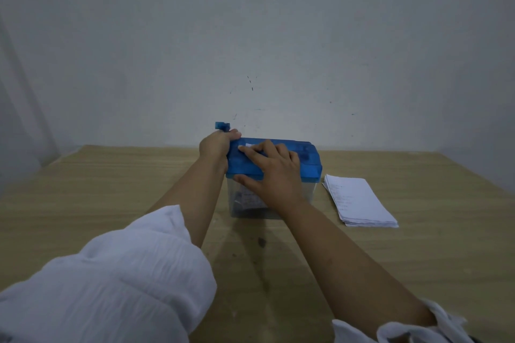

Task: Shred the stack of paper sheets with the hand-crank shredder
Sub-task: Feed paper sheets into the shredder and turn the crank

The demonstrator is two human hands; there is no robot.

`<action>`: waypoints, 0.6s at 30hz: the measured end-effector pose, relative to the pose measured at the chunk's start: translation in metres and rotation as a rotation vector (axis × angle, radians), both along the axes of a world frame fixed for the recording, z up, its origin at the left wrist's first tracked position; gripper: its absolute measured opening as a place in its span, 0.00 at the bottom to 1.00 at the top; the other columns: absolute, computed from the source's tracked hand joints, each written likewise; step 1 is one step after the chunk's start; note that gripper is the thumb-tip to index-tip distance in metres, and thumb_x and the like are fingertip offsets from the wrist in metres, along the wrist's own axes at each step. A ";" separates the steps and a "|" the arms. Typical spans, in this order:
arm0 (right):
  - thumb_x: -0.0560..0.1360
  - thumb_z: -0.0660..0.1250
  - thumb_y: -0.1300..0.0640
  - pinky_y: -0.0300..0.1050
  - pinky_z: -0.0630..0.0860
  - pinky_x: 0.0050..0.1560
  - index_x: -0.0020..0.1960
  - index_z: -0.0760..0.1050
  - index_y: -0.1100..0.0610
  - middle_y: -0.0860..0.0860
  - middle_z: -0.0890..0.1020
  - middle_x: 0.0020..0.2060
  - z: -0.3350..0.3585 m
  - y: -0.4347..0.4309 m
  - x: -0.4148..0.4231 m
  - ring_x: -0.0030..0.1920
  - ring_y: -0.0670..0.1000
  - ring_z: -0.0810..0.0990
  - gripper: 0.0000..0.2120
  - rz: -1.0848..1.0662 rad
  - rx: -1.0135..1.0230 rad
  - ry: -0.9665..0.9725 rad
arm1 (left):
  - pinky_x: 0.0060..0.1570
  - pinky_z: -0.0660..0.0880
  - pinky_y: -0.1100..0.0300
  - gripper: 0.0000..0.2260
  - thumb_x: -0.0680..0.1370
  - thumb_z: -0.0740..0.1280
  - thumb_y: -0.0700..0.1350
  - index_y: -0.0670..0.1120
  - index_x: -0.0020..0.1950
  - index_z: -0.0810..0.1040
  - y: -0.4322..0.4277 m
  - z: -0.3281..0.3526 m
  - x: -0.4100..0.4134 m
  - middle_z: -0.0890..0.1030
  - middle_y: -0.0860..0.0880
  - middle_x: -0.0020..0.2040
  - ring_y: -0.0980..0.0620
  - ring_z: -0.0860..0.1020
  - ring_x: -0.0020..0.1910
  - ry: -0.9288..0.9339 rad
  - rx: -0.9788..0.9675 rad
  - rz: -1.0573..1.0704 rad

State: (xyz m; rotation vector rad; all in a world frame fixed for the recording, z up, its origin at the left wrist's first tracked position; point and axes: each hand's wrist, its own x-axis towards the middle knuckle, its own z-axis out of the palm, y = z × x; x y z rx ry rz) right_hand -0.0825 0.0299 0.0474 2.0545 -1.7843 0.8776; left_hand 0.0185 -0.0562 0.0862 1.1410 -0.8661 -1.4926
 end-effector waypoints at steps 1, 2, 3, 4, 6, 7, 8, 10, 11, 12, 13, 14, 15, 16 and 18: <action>0.73 0.65 0.40 0.45 0.56 0.56 0.70 0.68 0.46 0.47 0.73 0.58 0.000 0.000 0.000 0.57 0.51 0.68 0.27 -0.003 0.001 0.002 | 0.40 0.78 0.55 0.11 0.74 0.70 0.37 0.41 0.56 0.79 0.000 -0.001 0.000 0.81 0.45 0.55 0.48 0.79 0.45 0.042 -0.009 -0.010; 0.73 0.64 0.40 0.45 0.56 0.57 0.70 0.67 0.46 0.47 0.72 0.58 0.000 0.000 0.000 0.58 0.51 0.68 0.27 -0.006 0.005 0.004 | 0.42 0.78 0.56 0.13 0.74 0.69 0.36 0.41 0.59 0.78 -0.001 -0.002 -0.001 0.80 0.46 0.56 0.48 0.79 0.48 0.071 -0.030 -0.010; 0.74 0.64 0.39 0.44 0.56 0.57 0.70 0.67 0.45 0.47 0.72 0.58 0.000 0.000 0.000 0.58 0.50 0.67 0.27 -0.008 0.011 0.007 | 0.44 0.78 0.58 0.14 0.75 0.68 0.34 0.40 0.60 0.77 -0.002 -0.004 -0.001 0.80 0.47 0.56 0.49 0.79 0.51 0.091 -0.072 -0.005; 0.74 0.64 0.39 0.44 0.56 0.58 0.71 0.66 0.45 0.46 0.71 0.59 0.000 0.000 0.000 0.58 0.50 0.67 0.27 -0.010 0.021 0.008 | 0.45 0.78 0.60 0.15 0.74 0.67 0.31 0.40 0.60 0.77 -0.002 -0.005 -0.001 0.80 0.48 0.56 0.51 0.79 0.51 0.103 -0.127 0.008; 0.74 0.64 0.39 0.44 0.56 0.58 0.71 0.66 0.45 0.46 0.71 0.59 0.001 0.000 0.000 0.59 0.50 0.67 0.27 -0.011 0.025 0.008 | 0.47 0.77 0.64 0.15 0.74 0.66 0.28 0.40 0.57 0.77 0.001 -0.006 0.000 0.80 0.47 0.53 0.52 0.78 0.49 0.121 -0.219 0.036; 0.73 0.64 0.39 0.44 0.56 0.58 0.70 0.66 0.45 0.47 0.72 0.59 0.001 0.000 0.000 0.58 0.50 0.67 0.27 -0.008 0.020 0.004 | 0.47 0.77 0.64 0.15 0.73 0.66 0.28 0.40 0.57 0.77 0.001 -0.006 0.000 0.80 0.47 0.53 0.53 0.78 0.49 0.131 -0.241 0.046; 0.73 0.65 0.40 0.45 0.56 0.57 0.70 0.67 0.45 0.47 0.72 0.58 0.001 0.000 0.000 0.58 0.51 0.68 0.27 -0.006 0.018 0.000 | 0.47 0.77 0.64 0.15 0.73 0.66 0.28 0.39 0.57 0.77 0.003 -0.007 0.000 0.80 0.47 0.52 0.53 0.78 0.49 0.136 -0.255 0.059; 0.73 0.65 0.40 0.45 0.57 0.58 0.70 0.67 0.45 0.47 0.72 0.59 0.001 0.002 -0.001 0.58 0.51 0.68 0.28 -0.004 0.026 -0.001 | 0.48 0.78 0.64 0.15 0.72 0.68 0.28 0.38 0.58 0.78 0.007 -0.007 0.001 0.81 0.47 0.52 0.52 0.79 0.50 0.127 -0.282 0.090; 0.73 0.64 0.39 0.44 0.56 0.58 0.71 0.66 0.45 0.47 0.71 0.59 0.002 0.002 -0.001 0.59 0.50 0.67 0.28 -0.002 0.035 0.001 | 0.48 0.78 0.64 0.14 0.71 0.69 0.30 0.38 0.56 0.78 0.008 -0.008 0.001 0.81 0.47 0.51 0.52 0.79 0.49 0.112 -0.295 0.104; 0.73 0.64 0.39 0.44 0.55 0.58 0.71 0.65 0.44 0.47 0.71 0.59 0.003 0.003 -0.001 0.59 0.50 0.67 0.28 -0.001 0.047 -0.001 | 0.47 0.77 0.64 0.12 0.71 0.71 0.32 0.39 0.53 0.79 0.008 -0.007 0.002 0.81 0.48 0.49 0.52 0.79 0.48 0.086 -0.311 0.112; 0.73 0.64 0.39 0.43 0.55 0.58 0.71 0.65 0.44 0.46 0.70 0.60 0.004 0.002 -0.001 0.59 0.49 0.66 0.28 0.001 0.059 -0.007 | 0.45 0.77 0.65 0.08 0.72 0.72 0.36 0.41 0.50 0.80 0.008 -0.007 0.003 0.81 0.49 0.47 0.52 0.78 0.47 0.055 -0.324 0.113; 0.73 0.64 0.39 0.43 0.54 0.58 0.71 0.65 0.43 0.46 0.70 0.60 0.005 0.002 -0.001 0.59 0.49 0.66 0.28 0.002 0.065 -0.014 | 0.44 0.76 0.64 0.05 0.73 0.72 0.40 0.42 0.47 0.79 0.009 -0.004 0.004 0.80 0.48 0.45 0.51 0.77 0.47 0.004 -0.334 0.117; 0.73 0.64 0.39 0.42 0.53 0.57 0.71 0.65 0.43 0.45 0.70 0.60 0.005 0.001 -0.002 0.59 0.49 0.66 0.28 0.004 0.065 -0.016 | 0.46 0.74 0.61 0.08 0.74 0.71 0.45 0.42 0.49 0.78 0.006 -0.001 0.006 0.80 0.47 0.47 0.50 0.76 0.49 -0.082 -0.355 0.125; 0.73 0.64 0.39 0.42 0.53 0.57 0.71 0.65 0.43 0.45 0.70 0.60 0.006 0.001 -0.002 0.59 0.48 0.66 0.28 0.003 0.065 -0.013 | 0.52 0.72 0.58 0.13 0.76 0.68 0.49 0.42 0.56 0.77 0.001 0.002 0.009 0.78 0.45 0.54 0.48 0.75 0.54 -0.204 -0.392 0.131; 0.73 0.64 0.38 0.42 0.53 0.56 0.71 0.65 0.43 0.45 0.70 0.60 0.006 0.001 -0.003 0.59 0.49 0.66 0.28 0.003 0.062 -0.002 | 0.62 0.67 0.57 0.21 0.80 0.62 0.51 0.41 0.68 0.70 -0.008 0.012 0.018 0.73 0.43 0.66 0.47 0.71 0.64 -0.507 -0.534 0.115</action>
